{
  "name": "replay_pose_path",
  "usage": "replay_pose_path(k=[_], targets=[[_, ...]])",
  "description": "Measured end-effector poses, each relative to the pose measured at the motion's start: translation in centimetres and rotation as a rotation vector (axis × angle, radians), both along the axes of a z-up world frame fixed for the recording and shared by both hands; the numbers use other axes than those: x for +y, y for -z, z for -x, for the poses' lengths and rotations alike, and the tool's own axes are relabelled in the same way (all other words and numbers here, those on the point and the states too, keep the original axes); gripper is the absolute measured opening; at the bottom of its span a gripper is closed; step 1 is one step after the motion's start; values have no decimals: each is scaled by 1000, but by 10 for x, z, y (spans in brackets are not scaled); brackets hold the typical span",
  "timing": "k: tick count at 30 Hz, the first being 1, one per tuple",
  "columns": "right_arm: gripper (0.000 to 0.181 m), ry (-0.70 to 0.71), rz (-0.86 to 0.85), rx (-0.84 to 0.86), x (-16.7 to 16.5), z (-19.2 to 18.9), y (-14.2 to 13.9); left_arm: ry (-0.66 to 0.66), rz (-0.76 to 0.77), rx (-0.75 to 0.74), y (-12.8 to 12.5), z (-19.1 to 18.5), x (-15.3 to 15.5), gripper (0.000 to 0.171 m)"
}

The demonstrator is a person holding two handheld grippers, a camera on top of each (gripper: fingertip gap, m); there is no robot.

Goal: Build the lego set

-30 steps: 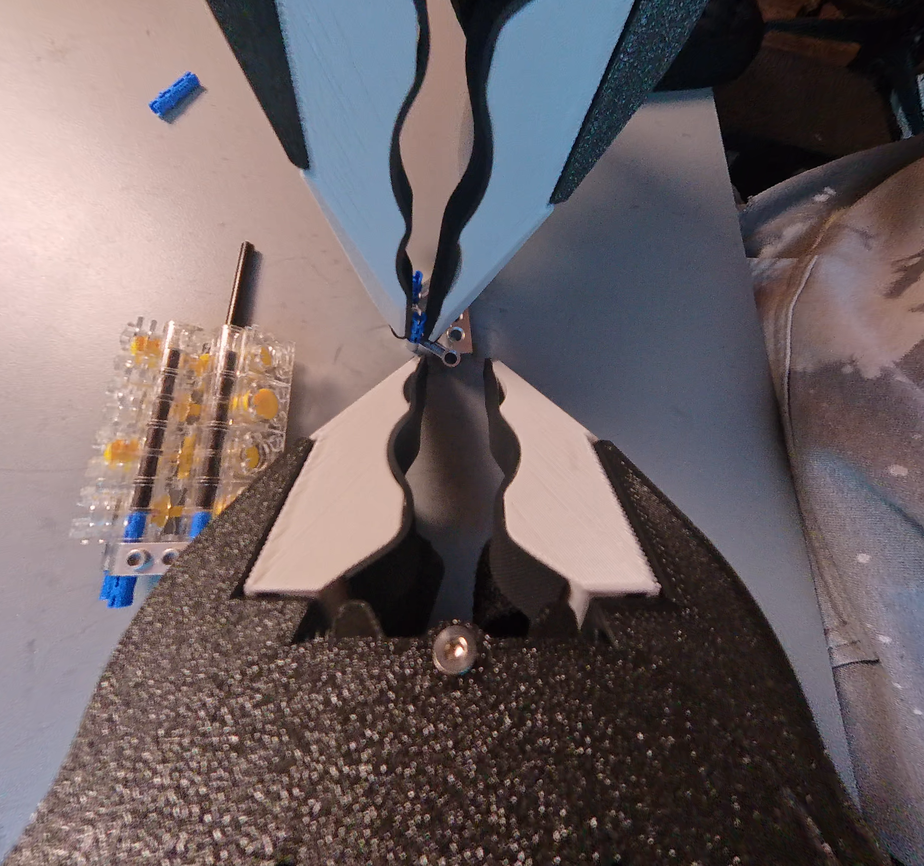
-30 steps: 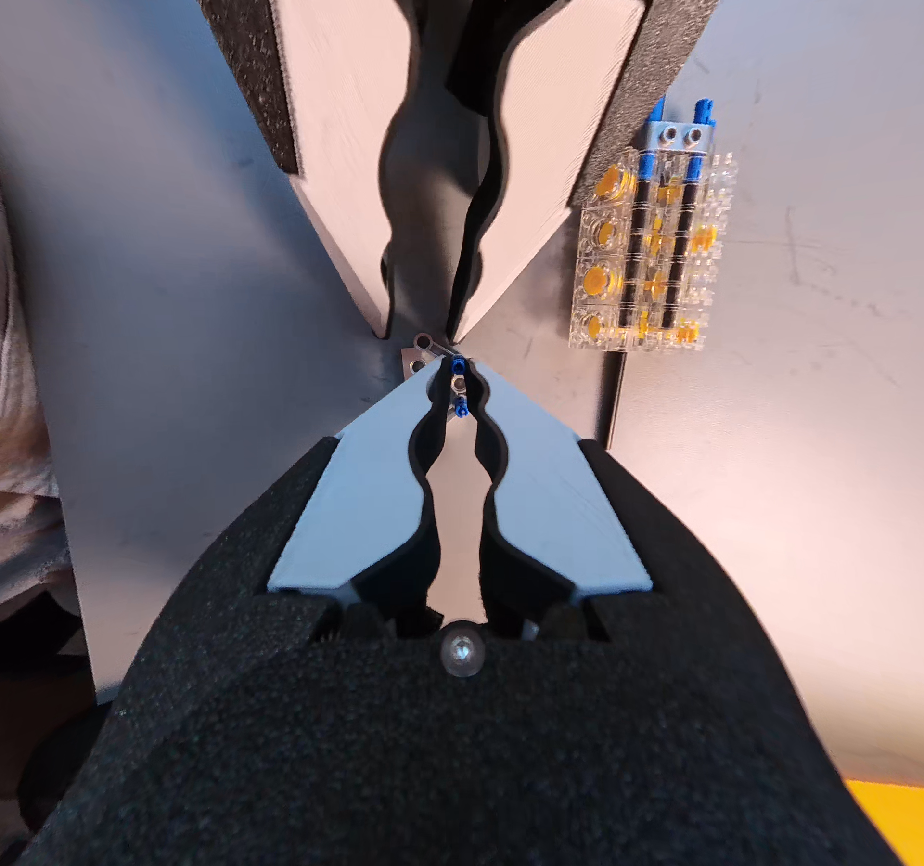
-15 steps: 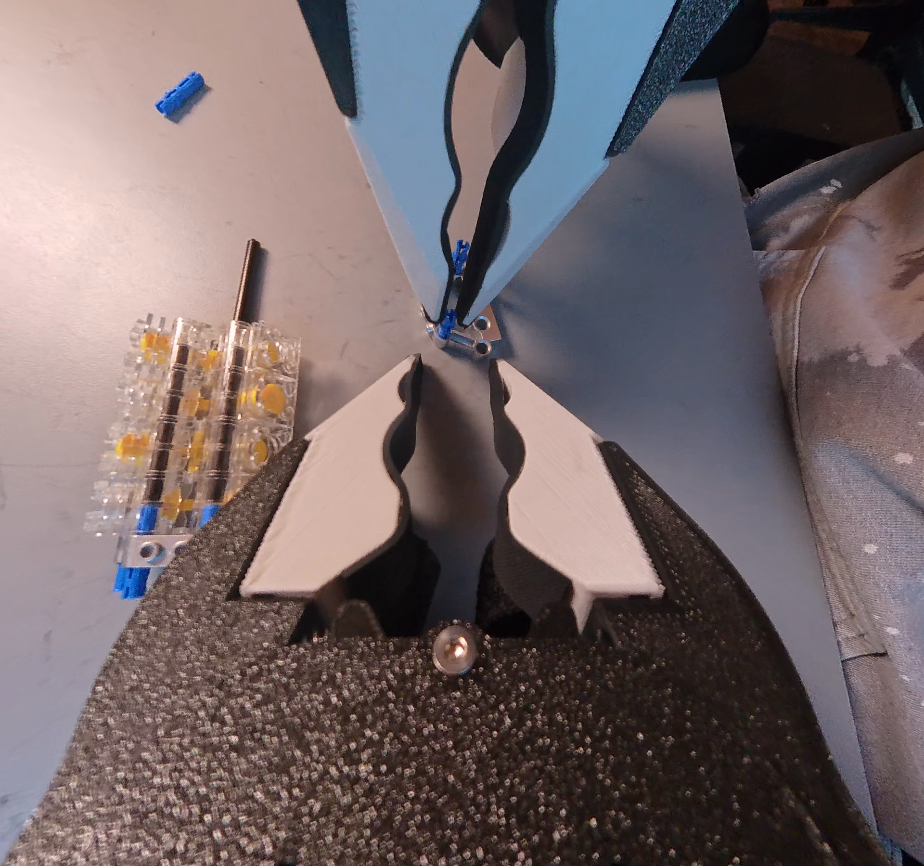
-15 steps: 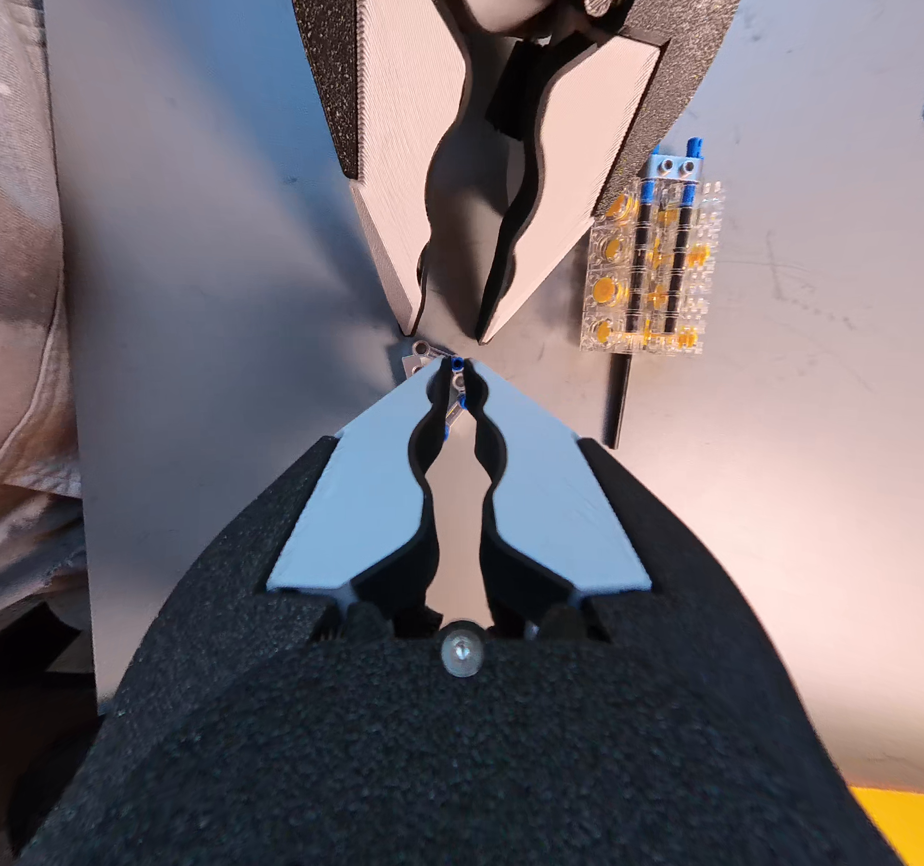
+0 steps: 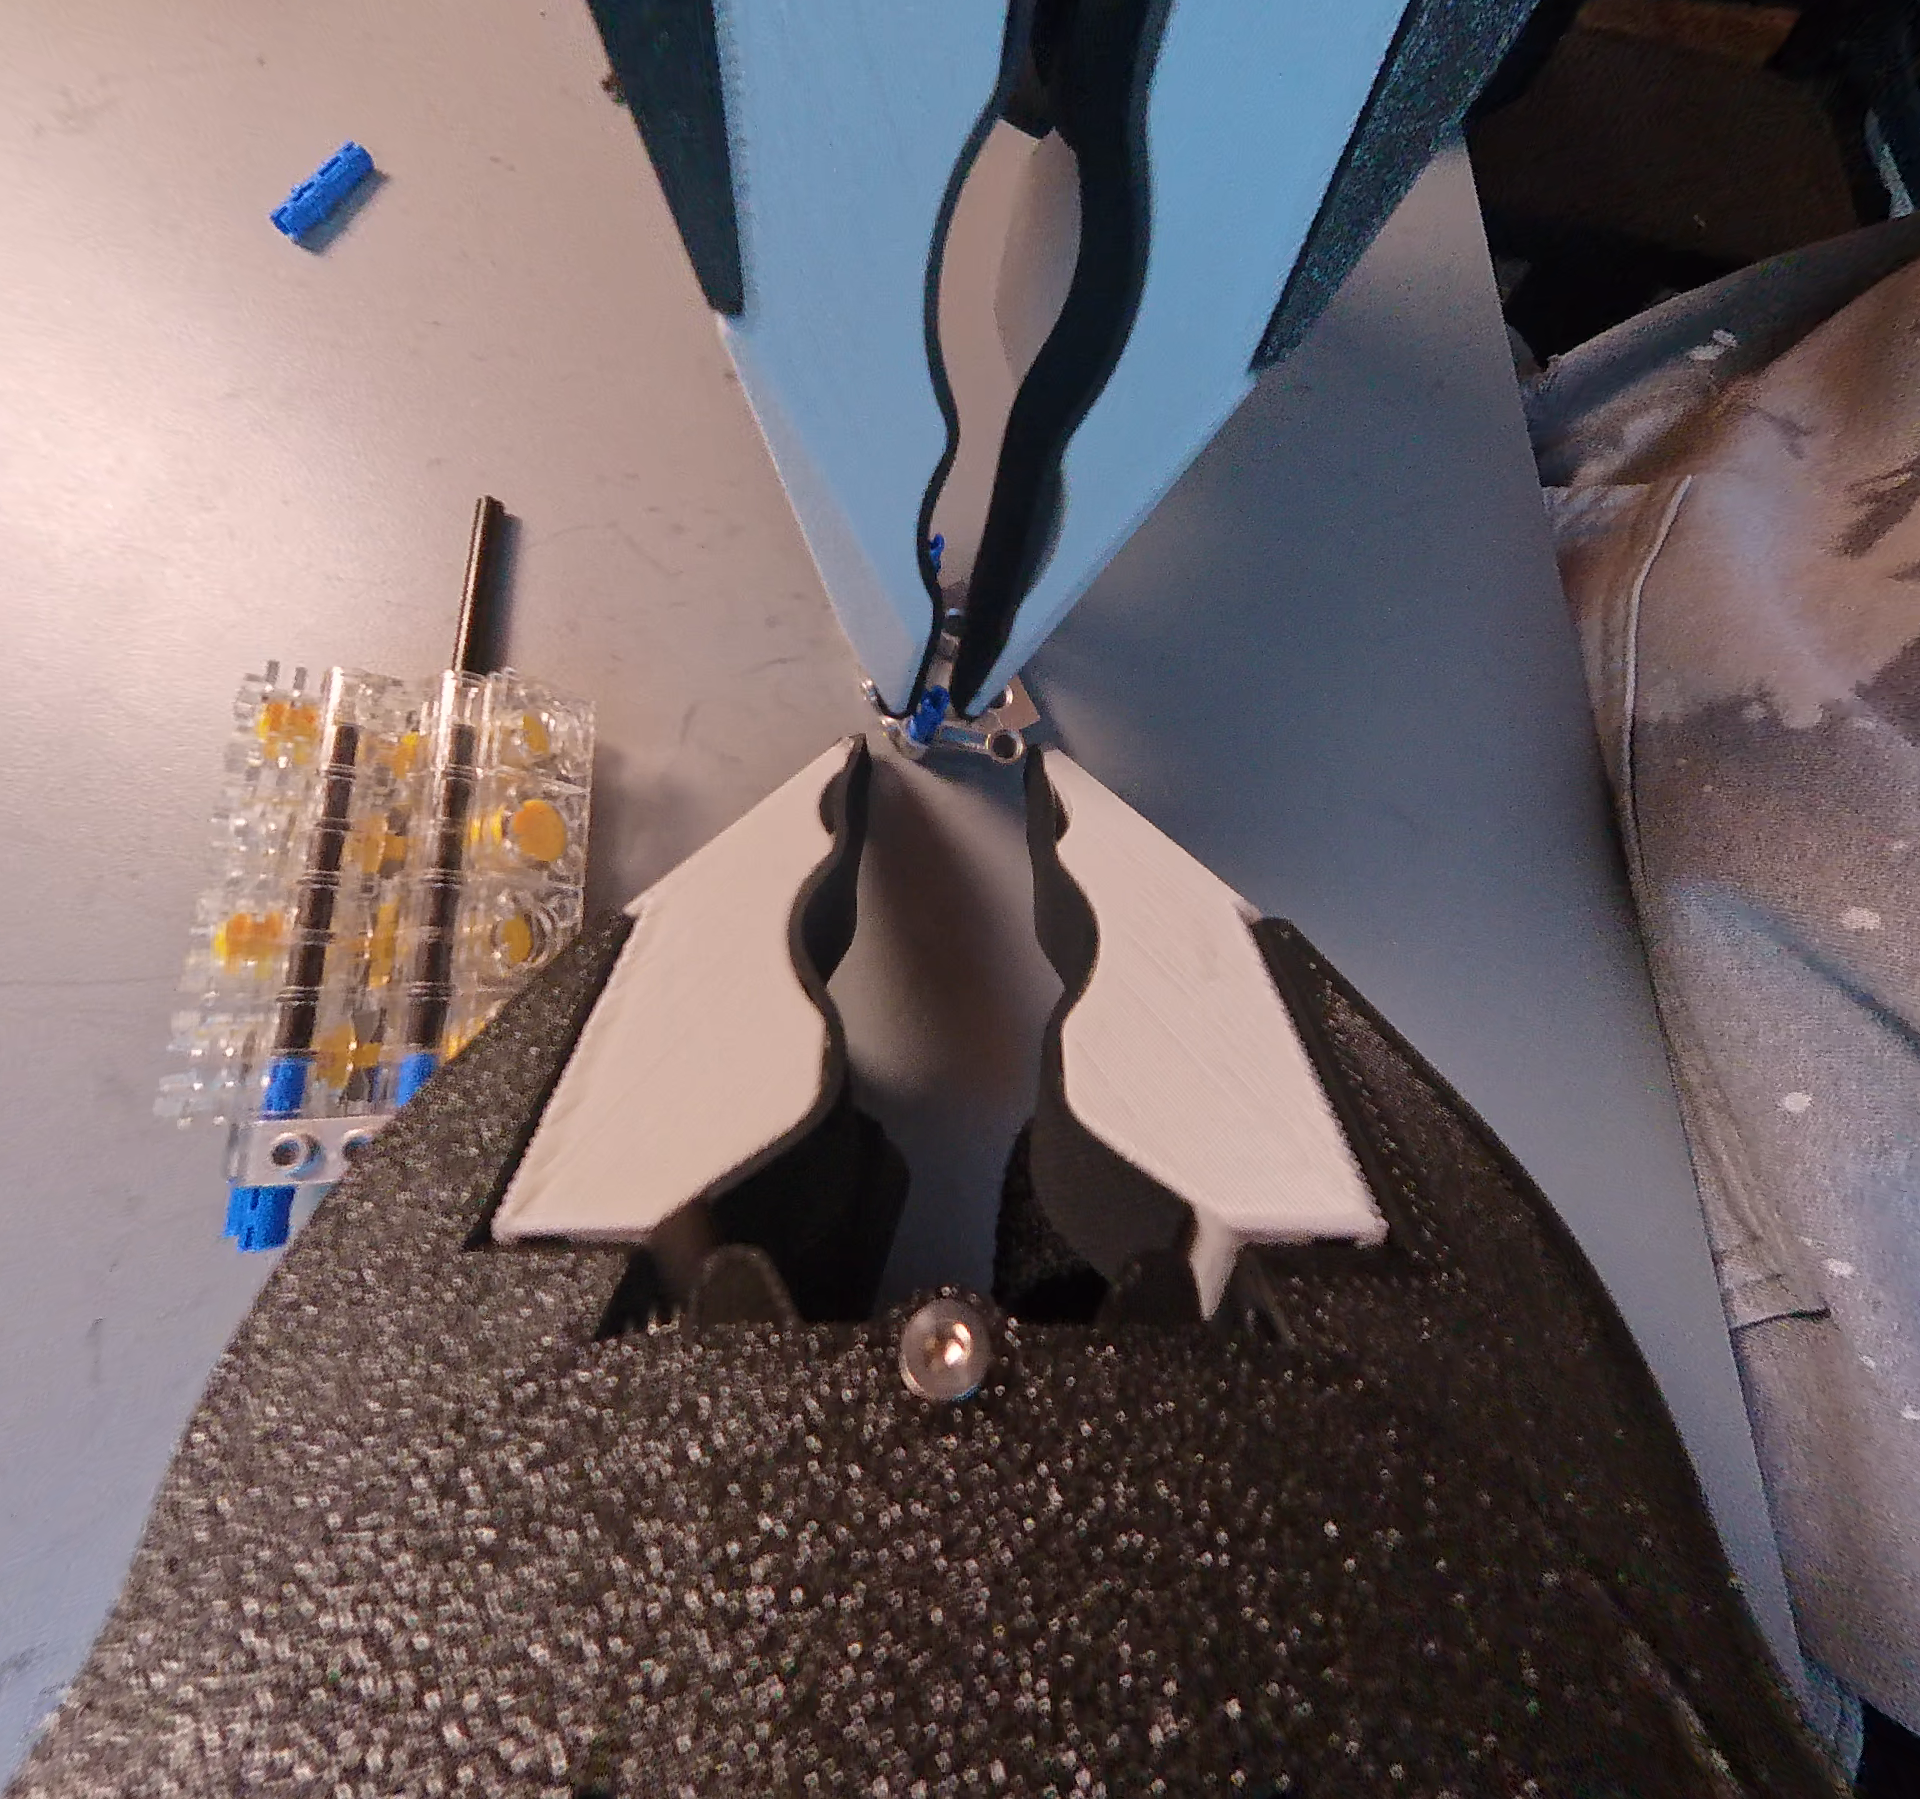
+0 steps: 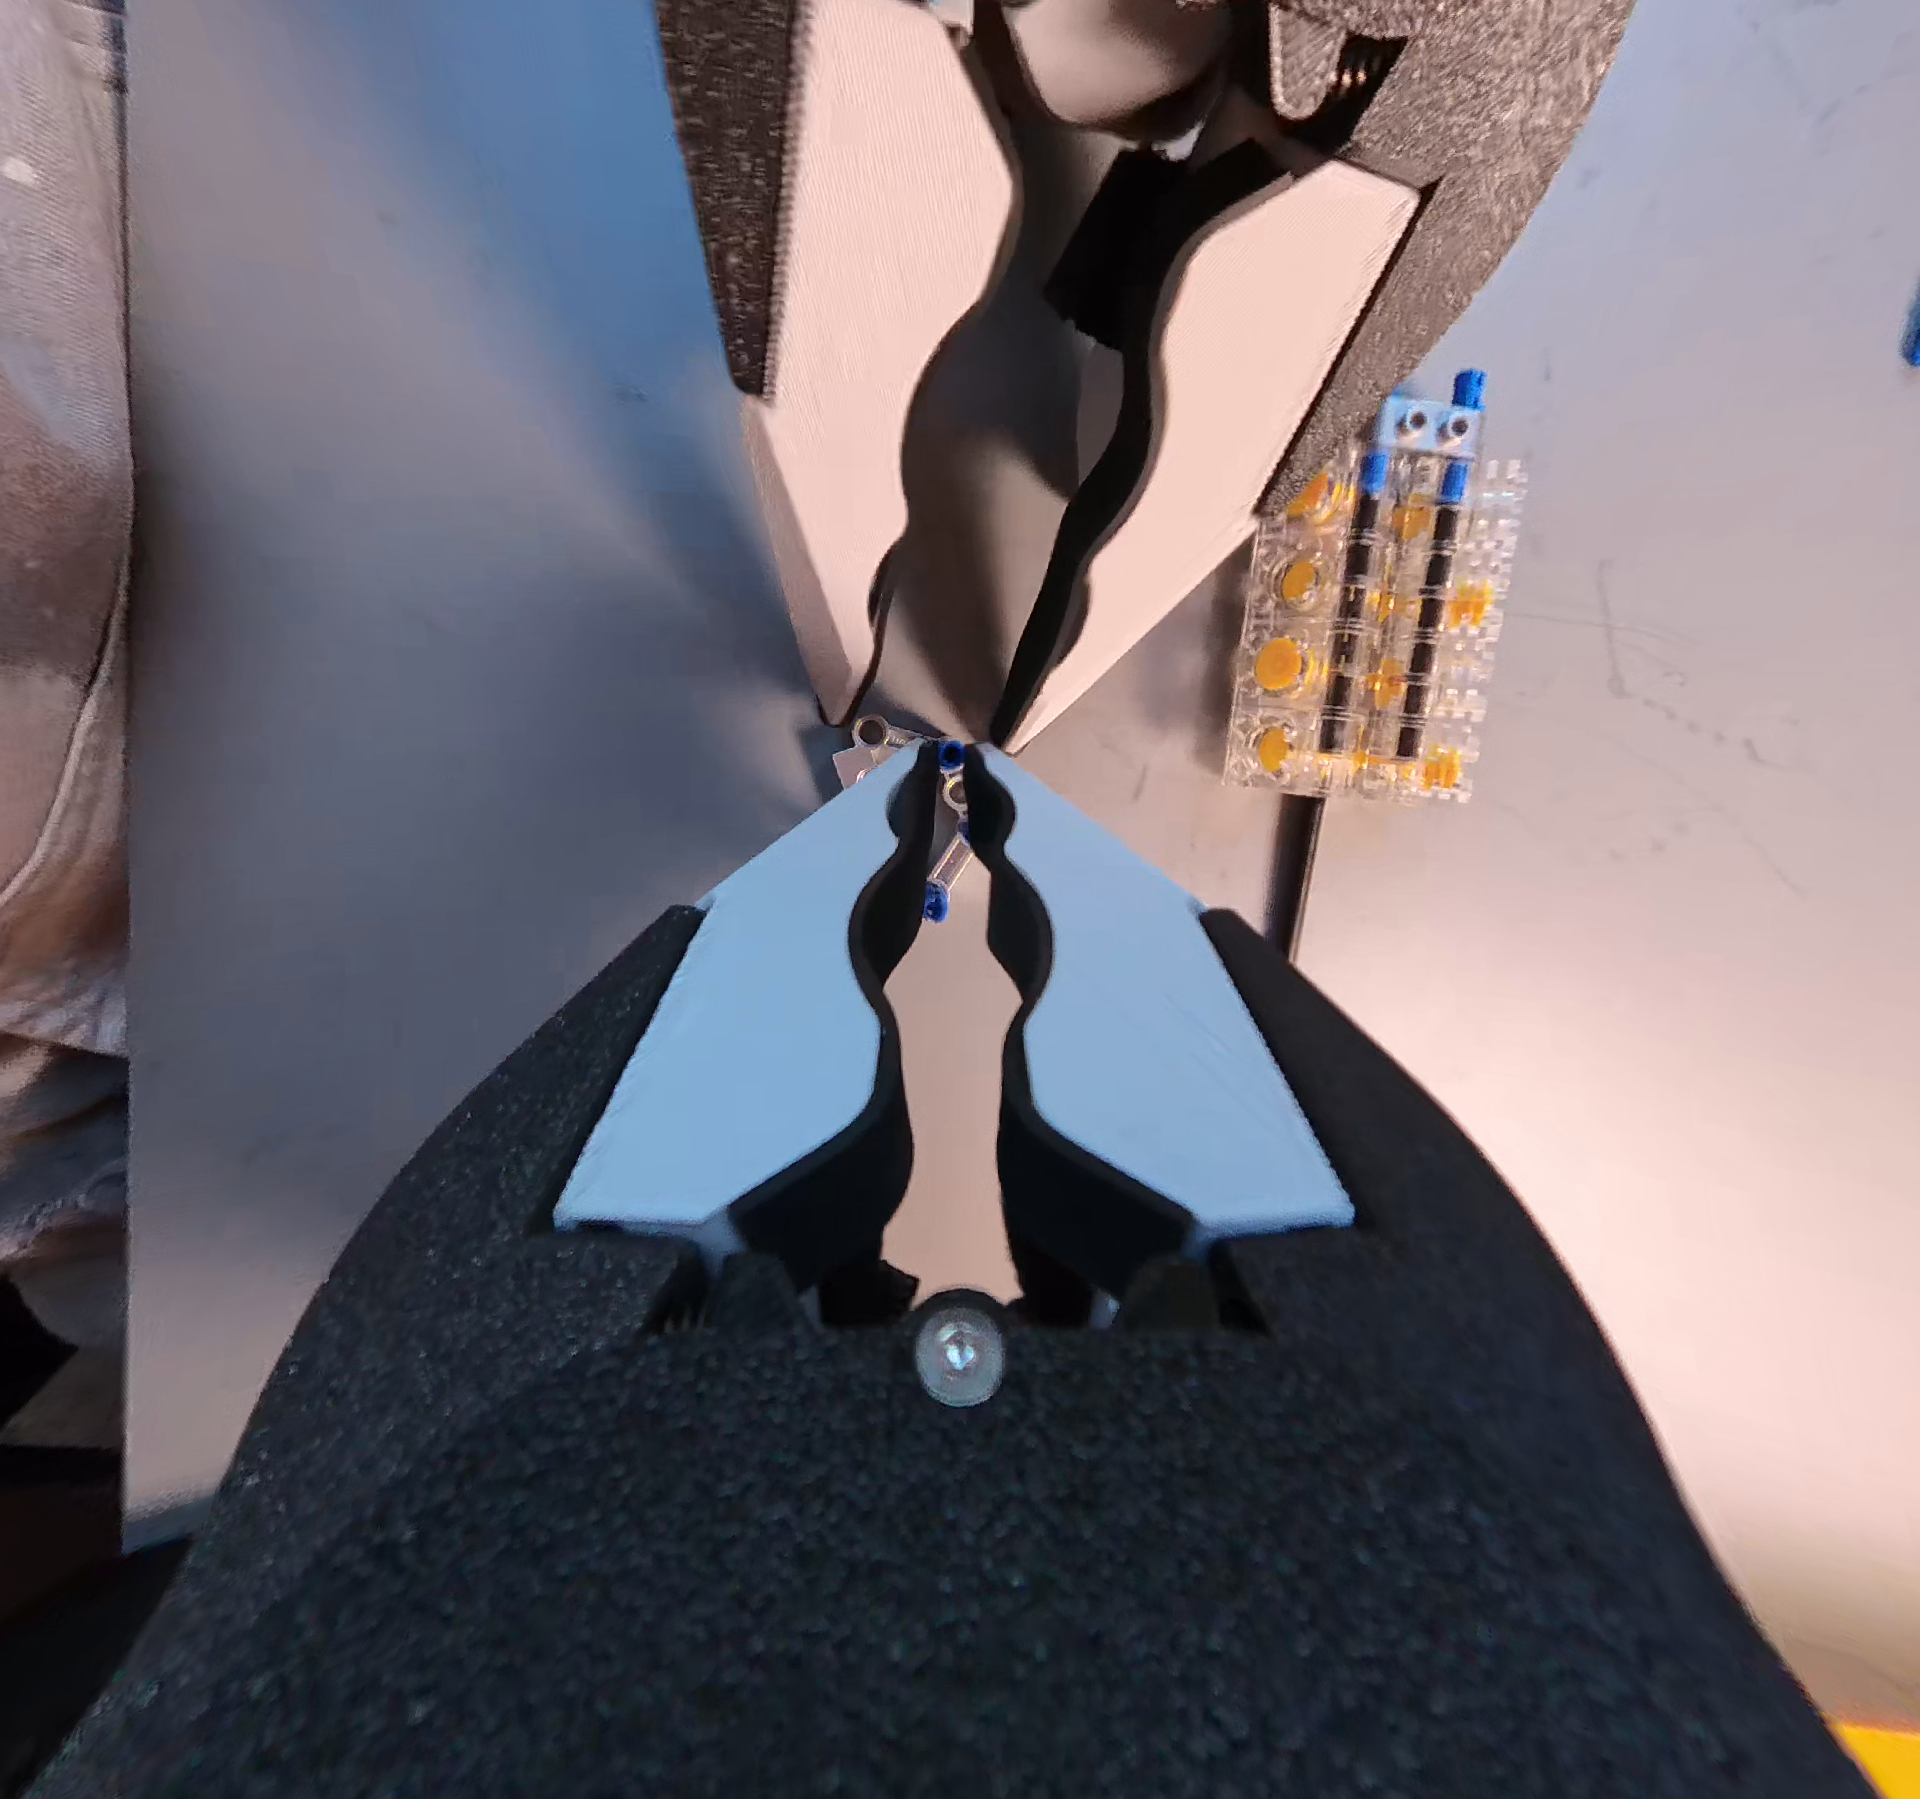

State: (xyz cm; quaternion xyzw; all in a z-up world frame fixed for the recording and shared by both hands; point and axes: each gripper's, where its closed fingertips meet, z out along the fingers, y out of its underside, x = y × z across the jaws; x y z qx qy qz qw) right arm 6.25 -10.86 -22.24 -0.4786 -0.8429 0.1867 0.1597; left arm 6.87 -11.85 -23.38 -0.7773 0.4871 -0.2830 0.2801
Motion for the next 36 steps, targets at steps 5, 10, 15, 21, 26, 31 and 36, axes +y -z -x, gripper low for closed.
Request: replay_pose_path(k=[5, 10, 15, 21, 26, 31, 36], targets=[[42, 70, 2, 106, 3, -1, -18, 1, -1, -1, 0, 5, 2, 34], [33, 255, 12, 75, 6, -31, -7, 49, 21, -17, -2, 0, -7, 32], [16, 394, 171, 96, -17, -43, 7, 115, 27, -19, -1, -17, -24, 34], [42, 466, 167, 127, -12, -37, 13, 187, 10, 5, -2, -19, -36, 33], [33, 475, 110, 155, 3, -18, 14, 86, -49, -29, -19, 7, -9, 33], [7, 183, 73, 156, -12, -8, 14, 42, -98, -84, -30, 22, 2, 35], [13, 11, 26, 119, -14, -2, 12, 146, -25, -19, -10, 18, -20, 60]])
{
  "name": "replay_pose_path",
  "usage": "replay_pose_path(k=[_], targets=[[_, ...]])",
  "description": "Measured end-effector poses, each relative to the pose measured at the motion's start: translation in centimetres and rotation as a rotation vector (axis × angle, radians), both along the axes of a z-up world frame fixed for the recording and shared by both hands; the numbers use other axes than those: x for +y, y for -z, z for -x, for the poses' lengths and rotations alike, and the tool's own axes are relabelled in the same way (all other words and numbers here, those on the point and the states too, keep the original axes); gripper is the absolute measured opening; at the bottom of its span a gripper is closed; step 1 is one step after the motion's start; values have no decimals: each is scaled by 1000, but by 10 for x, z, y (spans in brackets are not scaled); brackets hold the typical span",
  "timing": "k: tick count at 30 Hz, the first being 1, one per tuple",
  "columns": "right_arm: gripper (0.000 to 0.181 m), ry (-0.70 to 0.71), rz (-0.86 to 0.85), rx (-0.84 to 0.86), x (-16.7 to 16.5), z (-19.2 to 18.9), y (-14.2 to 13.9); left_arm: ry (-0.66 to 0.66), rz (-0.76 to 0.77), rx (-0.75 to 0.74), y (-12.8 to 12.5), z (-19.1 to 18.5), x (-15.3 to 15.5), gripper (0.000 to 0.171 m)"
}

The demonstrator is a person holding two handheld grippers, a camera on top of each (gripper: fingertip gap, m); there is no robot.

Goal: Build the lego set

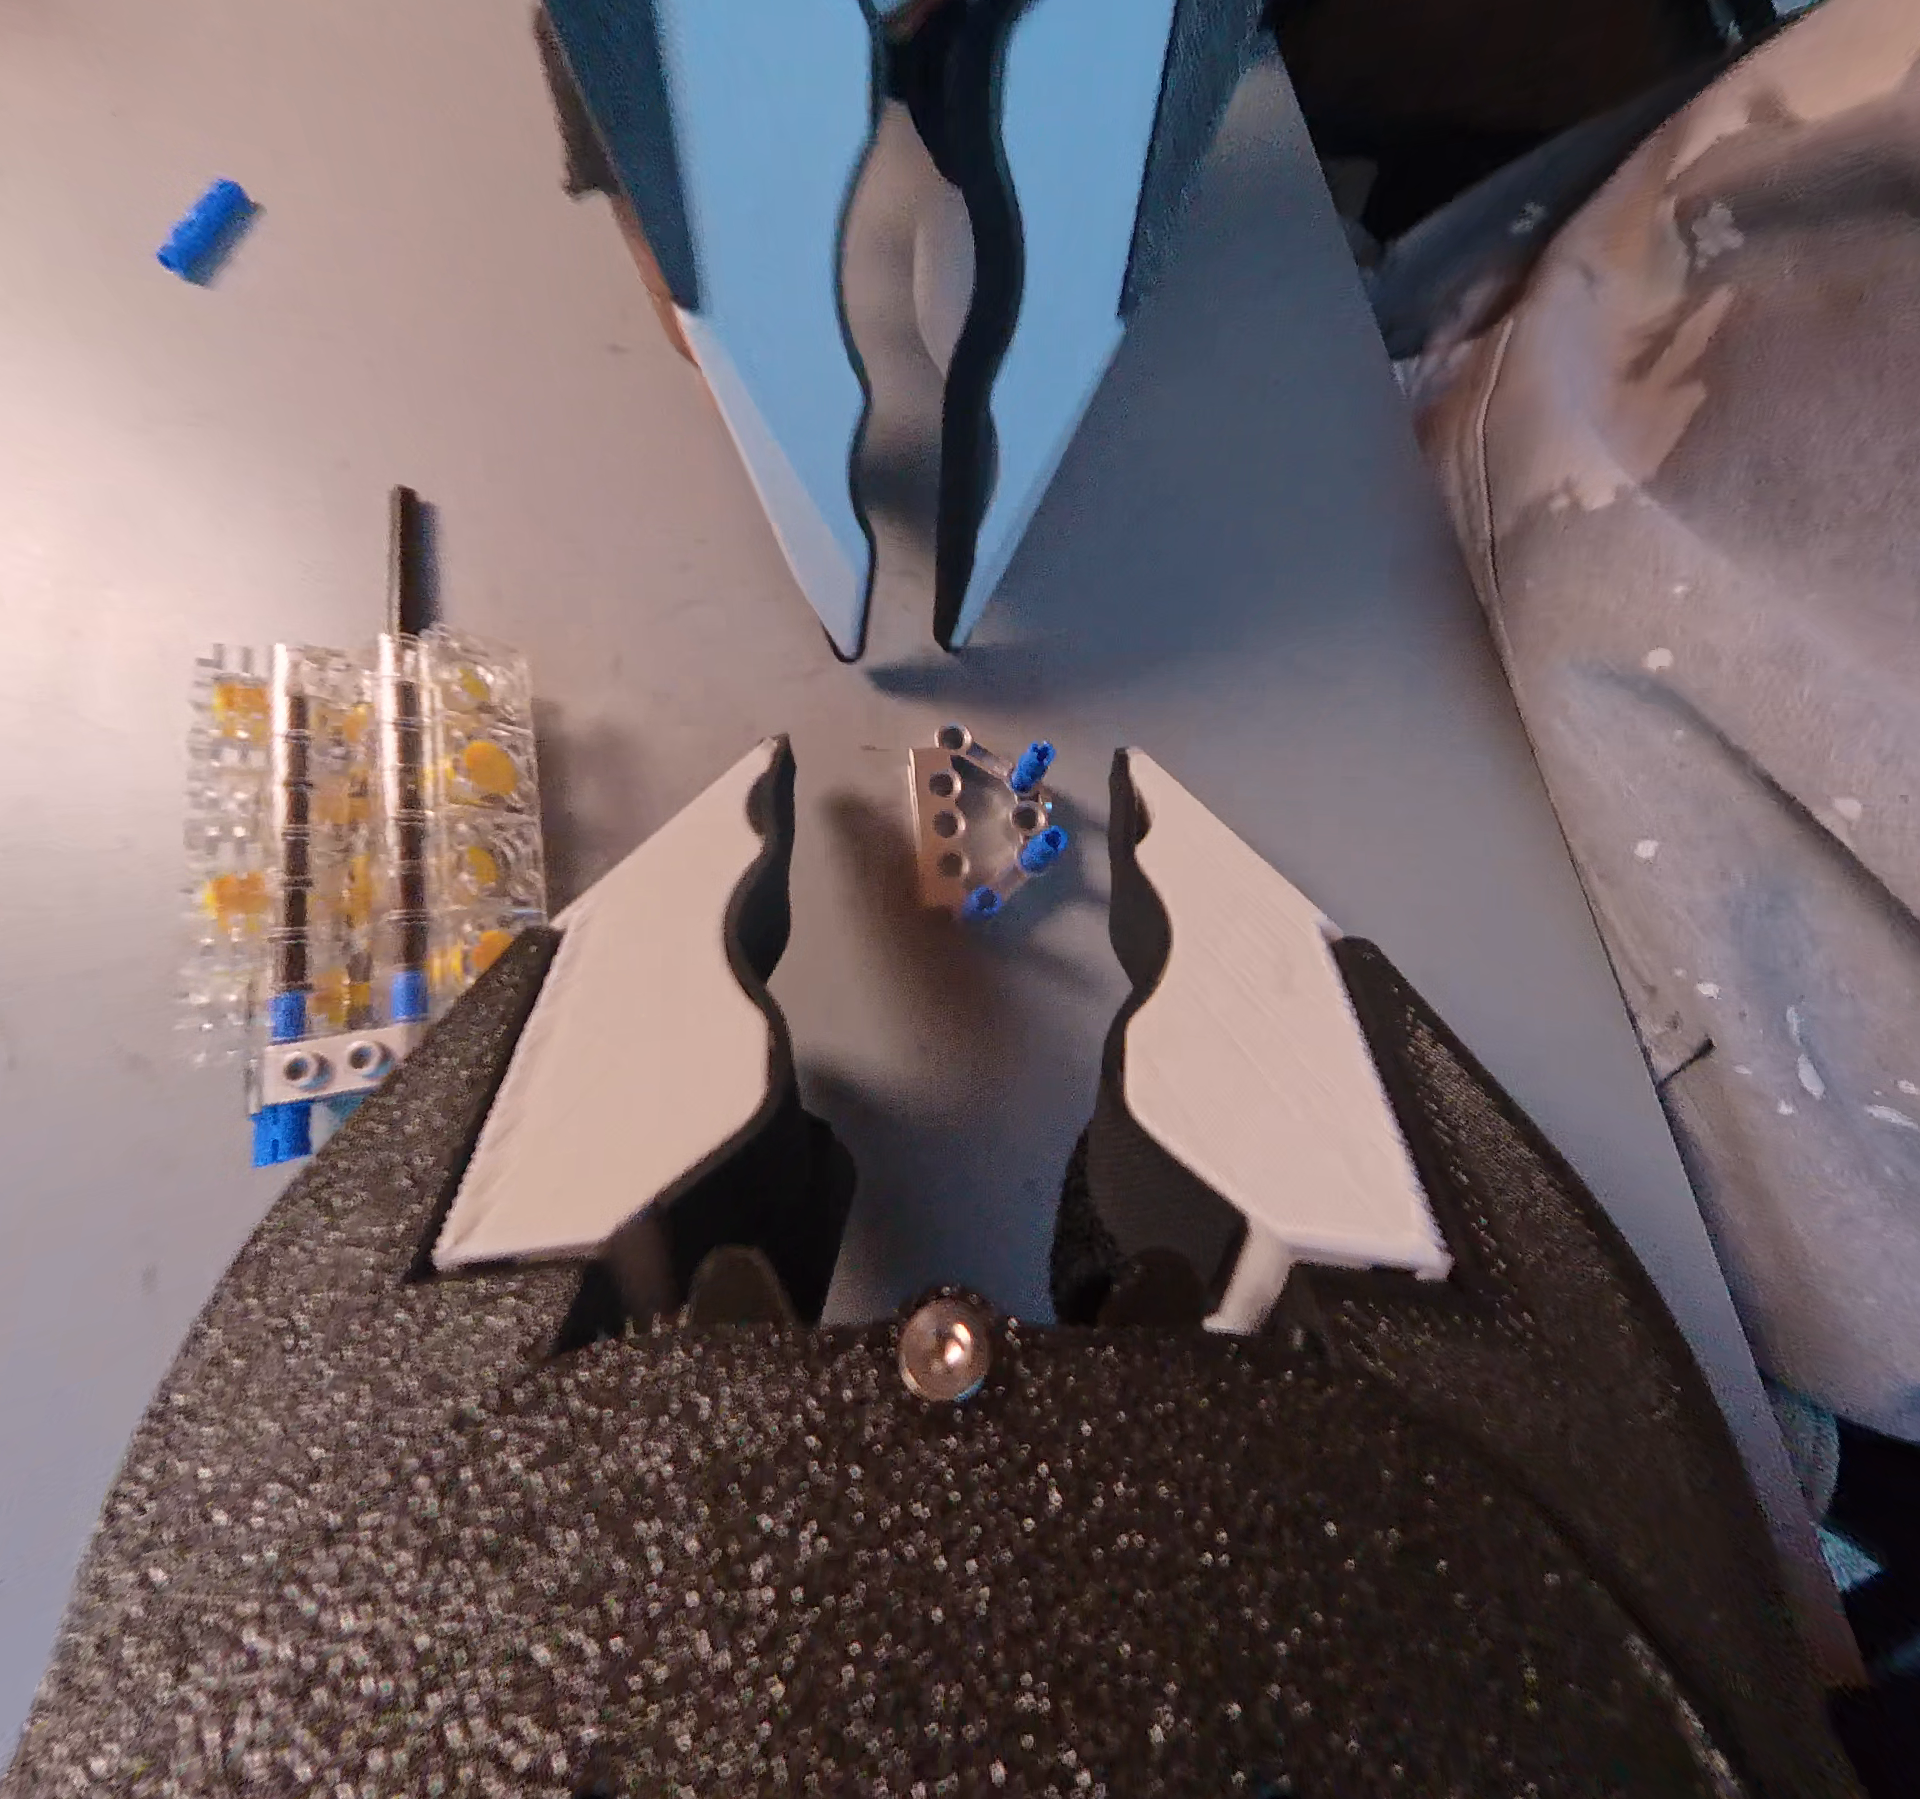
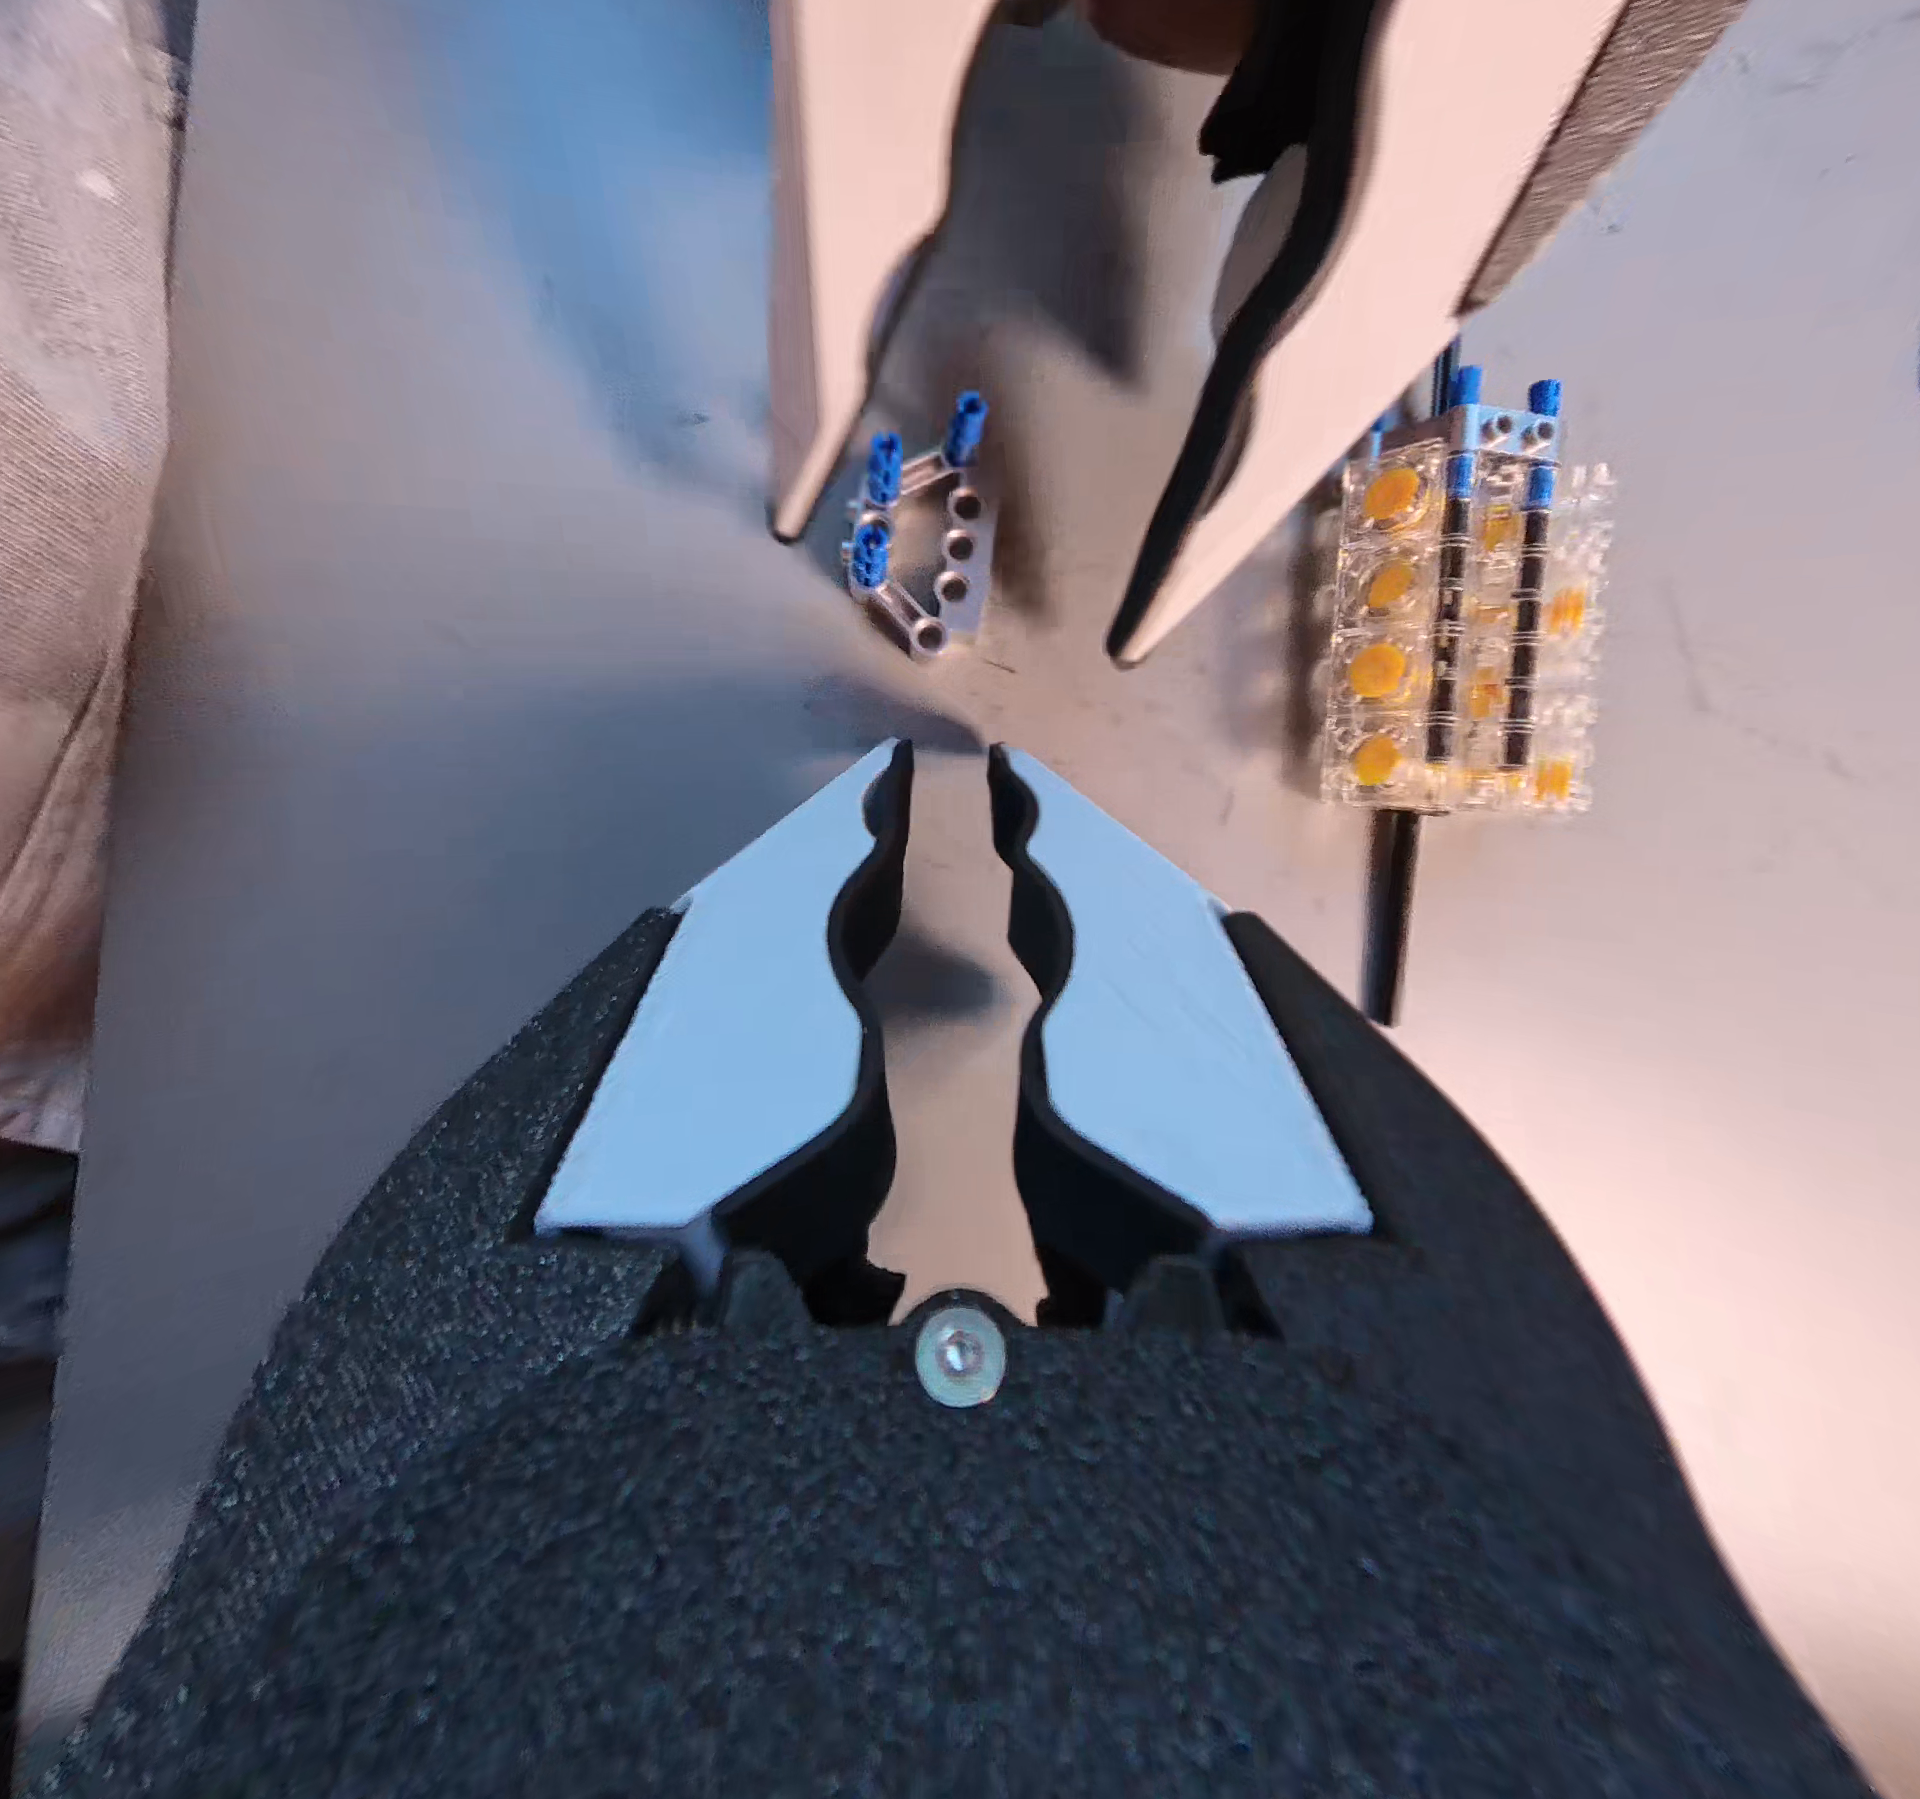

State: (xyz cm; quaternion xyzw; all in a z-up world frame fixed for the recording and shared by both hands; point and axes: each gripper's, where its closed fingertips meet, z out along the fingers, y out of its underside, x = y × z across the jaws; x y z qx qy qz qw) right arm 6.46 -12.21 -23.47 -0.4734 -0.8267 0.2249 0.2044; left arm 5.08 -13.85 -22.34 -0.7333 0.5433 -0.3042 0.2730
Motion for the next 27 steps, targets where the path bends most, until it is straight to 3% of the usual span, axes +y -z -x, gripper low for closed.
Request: replay_pose_path(k=[5, 10, 14, 19, 23, 27], targets=[[25, 108, 61, 63, 18, -3, -18, 38, 16, 20, -4, 5, -10, 62], [34, 395, 35, 136, 87, -28, -34, 36, 18, 139, 10, 15, -11, 60], [33, 583, -8, 102, 142, -54, -27, 13, -28, 152, 12, 13, -3, 35], [20, 629, 7, 54, 168, -58, -9, -29, -34, 144, 12, 5, 2, 27], [5, 612, 55, 37, 165, -53, 2, -19, -29, 129, 9, 2, -1, 36], [2, 564, 68, 96, 154, -48, -5, -20, 17, -84, -25, 1, 1, 39]])
